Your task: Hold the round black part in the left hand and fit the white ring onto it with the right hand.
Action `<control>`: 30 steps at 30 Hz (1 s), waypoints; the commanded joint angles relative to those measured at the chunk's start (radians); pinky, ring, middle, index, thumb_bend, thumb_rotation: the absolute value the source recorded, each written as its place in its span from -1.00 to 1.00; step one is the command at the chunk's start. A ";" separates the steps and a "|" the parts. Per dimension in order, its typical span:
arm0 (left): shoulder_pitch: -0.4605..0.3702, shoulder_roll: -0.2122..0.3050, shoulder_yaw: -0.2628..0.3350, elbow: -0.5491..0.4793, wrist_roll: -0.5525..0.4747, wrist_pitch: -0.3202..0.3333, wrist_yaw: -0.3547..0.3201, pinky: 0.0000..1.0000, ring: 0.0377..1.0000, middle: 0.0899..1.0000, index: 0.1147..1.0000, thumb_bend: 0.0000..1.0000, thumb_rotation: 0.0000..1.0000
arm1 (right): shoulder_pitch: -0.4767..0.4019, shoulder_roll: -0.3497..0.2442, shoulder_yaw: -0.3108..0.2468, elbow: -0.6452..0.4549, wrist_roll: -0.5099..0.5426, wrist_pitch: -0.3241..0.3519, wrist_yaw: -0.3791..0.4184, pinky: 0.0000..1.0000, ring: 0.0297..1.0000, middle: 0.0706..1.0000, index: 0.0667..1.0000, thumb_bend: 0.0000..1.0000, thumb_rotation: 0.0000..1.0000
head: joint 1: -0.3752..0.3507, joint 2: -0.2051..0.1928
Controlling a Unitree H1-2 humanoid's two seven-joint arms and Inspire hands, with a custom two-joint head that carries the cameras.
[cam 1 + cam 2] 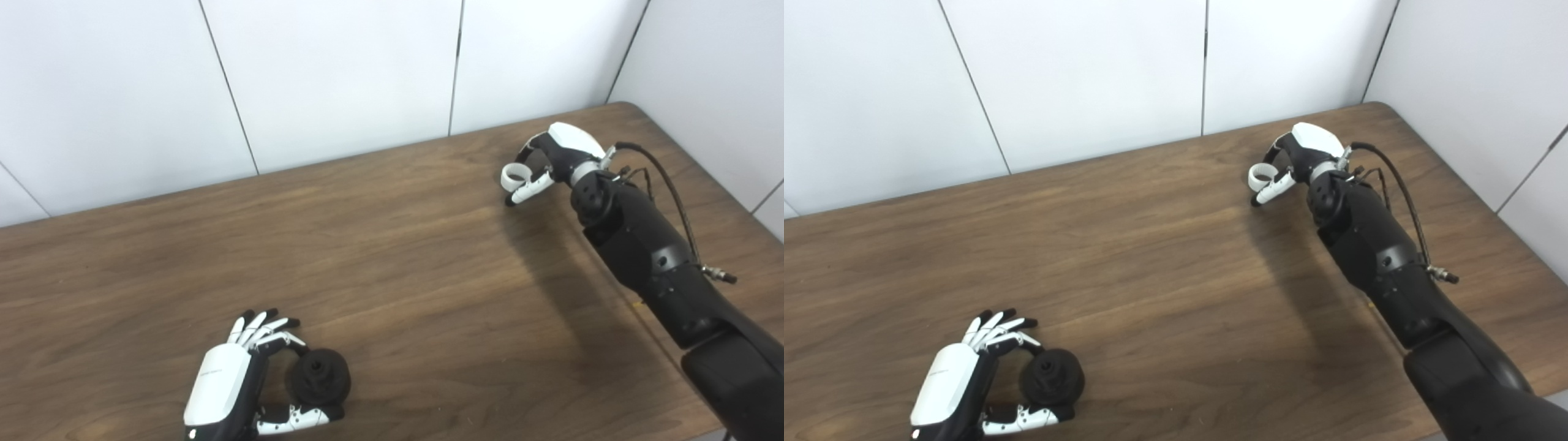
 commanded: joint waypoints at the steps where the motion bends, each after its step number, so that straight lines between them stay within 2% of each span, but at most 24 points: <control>1: 0.020 0.013 0.000 -0.009 0.024 0.019 -0.025 1.00 0.85 0.59 -0.16 0.04 -0.88 | -0.036 -0.013 -0.011 -0.022 -0.012 0.002 -0.012 1.00 0.95 0.76 -0.05 0.13 -0.70 | -0.001 0.001; 3: 0.019 0.014 -0.001 -0.008 0.024 0.018 -0.024 1.00 0.85 0.59 -0.16 0.04 -0.88 | -0.036 -0.014 -0.007 -0.020 -0.012 0.000 -0.016 1.00 0.93 0.71 -0.09 0.06 -0.72 | -0.001 0.001; 7: 0.019 0.012 -0.002 -0.008 0.023 0.018 -0.024 1.00 0.85 0.59 -0.16 0.04 -0.88 | -0.033 -0.022 0.004 -0.025 -0.013 -0.008 -0.010 1.00 0.93 0.65 -0.10 0.05 -0.73 | 0.000 0.002; 15: 0.015 0.008 -0.006 -0.012 0.026 0.026 -0.029 1.00 0.85 0.59 -0.16 0.04 -0.88 | -0.034 -0.037 0.032 -0.024 -0.022 -0.022 -0.010 1.00 0.93 0.62 -0.10 0.04 -0.73 | 0.001 0.003; 20: 0.015 0.002 -0.011 -0.015 0.034 0.032 -0.030 1.00 0.85 0.59 -0.16 0.04 -0.88 | -0.027 -0.039 0.026 -0.031 -0.009 -0.036 -0.017 1.00 0.93 0.62 -0.10 0.04 -0.73 | 0.009 0.004; 23: 0.014 -0.002 -0.017 -0.020 0.042 0.038 -0.032 1.00 0.85 0.59 -0.16 0.04 -0.88 | -0.014 -0.044 0.019 -0.070 0.003 -0.059 -0.012 1.00 0.93 0.63 -0.10 0.04 -0.73 | 0.018 0.005; 30: 0.012 -0.014 -0.026 -0.023 0.052 0.042 -0.026 1.00 0.84 0.58 -0.16 0.04 -0.89 | 0.025 -0.054 0.029 -0.267 0.014 -0.087 0.047 1.00 0.92 0.65 -0.10 0.04 -0.73 | 0.041 0.007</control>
